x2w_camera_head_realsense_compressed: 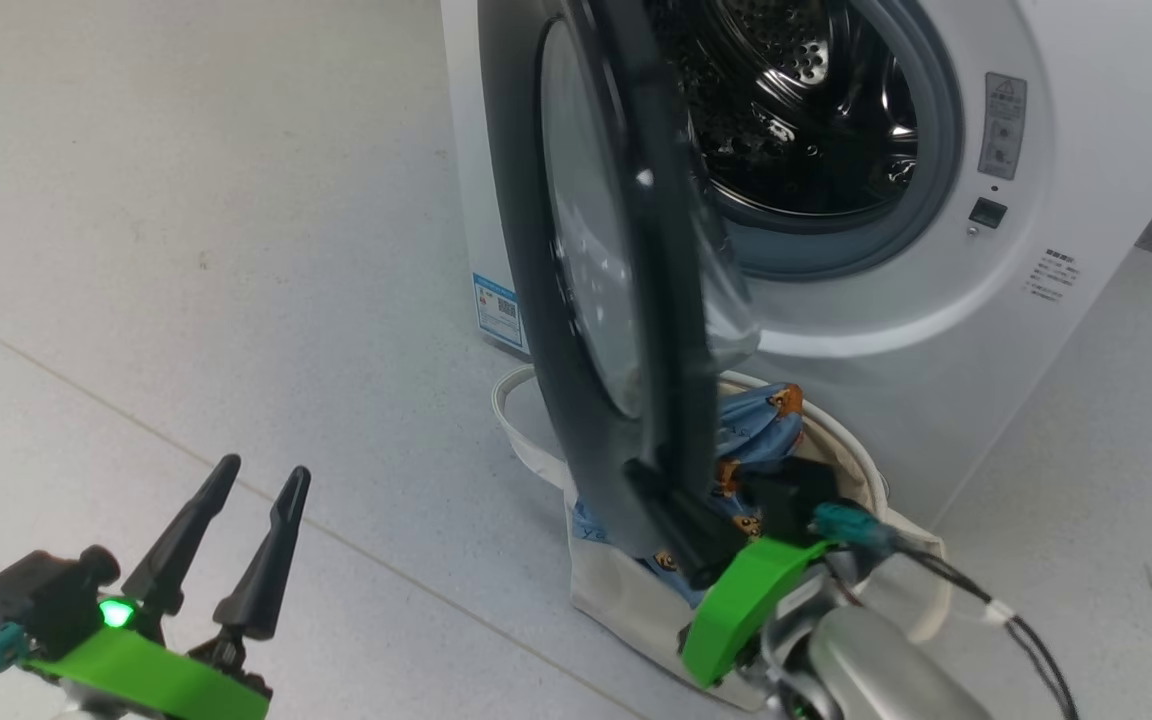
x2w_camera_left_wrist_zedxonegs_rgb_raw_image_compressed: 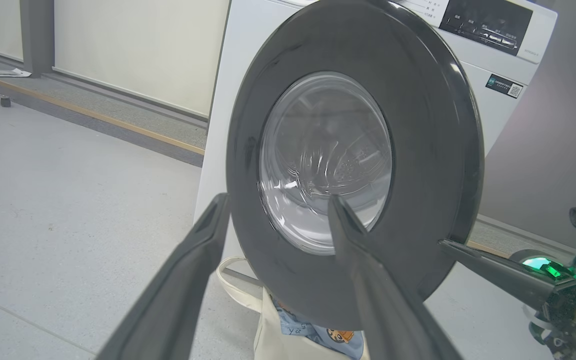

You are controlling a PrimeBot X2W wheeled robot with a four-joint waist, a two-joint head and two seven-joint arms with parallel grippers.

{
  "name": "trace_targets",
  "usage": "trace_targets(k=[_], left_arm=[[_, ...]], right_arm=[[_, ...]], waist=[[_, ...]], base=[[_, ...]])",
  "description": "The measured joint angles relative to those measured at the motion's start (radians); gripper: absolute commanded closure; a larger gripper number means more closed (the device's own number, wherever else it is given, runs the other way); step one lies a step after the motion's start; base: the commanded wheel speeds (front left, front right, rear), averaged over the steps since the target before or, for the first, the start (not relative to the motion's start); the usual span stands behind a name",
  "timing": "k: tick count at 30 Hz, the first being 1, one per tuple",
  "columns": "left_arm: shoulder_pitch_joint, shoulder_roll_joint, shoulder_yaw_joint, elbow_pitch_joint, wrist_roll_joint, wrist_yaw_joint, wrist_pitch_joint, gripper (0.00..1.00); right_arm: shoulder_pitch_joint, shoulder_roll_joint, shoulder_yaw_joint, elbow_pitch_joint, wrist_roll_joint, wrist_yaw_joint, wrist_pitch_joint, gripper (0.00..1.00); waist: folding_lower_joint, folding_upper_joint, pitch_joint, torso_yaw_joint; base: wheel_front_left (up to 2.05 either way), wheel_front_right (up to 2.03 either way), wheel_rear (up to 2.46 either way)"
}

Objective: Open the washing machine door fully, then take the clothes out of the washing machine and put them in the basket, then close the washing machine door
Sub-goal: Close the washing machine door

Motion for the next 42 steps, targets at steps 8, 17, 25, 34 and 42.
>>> trace_targets(k=[8,17,25,34,42], left_arm=[[0.0,0.001,0.0,0.0,-0.001,0.0,-0.001,0.0],[-0.03,-0.002,-0.003,-0.001,-0.009,0.0,-0.01,0.0],[-0.073,-0.021,-0.01,-0.005,-0.009,0.0,-0.022,0.0],[-0.104,-0.032,-0.022,0.0,-0.009,-0.001,-0.035,0.0],[-0.105,-0.032,-0.032,0.015,-0.009,-0.001,-0.035,0.0]], right_arm=[[-0.057,0.005,-0.207,0.148,-0.016,-0.001,-0.089,1.0],[-0.272,0.006,-0.373,0.385,-0.073,-0.001,-0.146,1.0],[-0.485,-0.05,-0.55,0.525,-0.156,-0.001,-0.156,1.0],[-0.618,-0.095,-0.797,0.618,-0.273,-0.001,-0.165,1.0],[-0.602,-0.038,-0.773,0.587,-0.324,-0.001,-0.165,1.0]], waist=[[0.0,0.0,0.018,-0.01],[0.0,0.0,0.095,-0.011],[0.0,0.0,0.191,0.008],[0.0001,0.0,0.234,0.027],[0.0001,0.0,0.201,0.0]], base=[[0.0,0.0,0.0],[0.0,0.0,0.0],[0.0,0.0,0.0],[0.0,0.0,0.0],[0.0,0.0,0.0]])
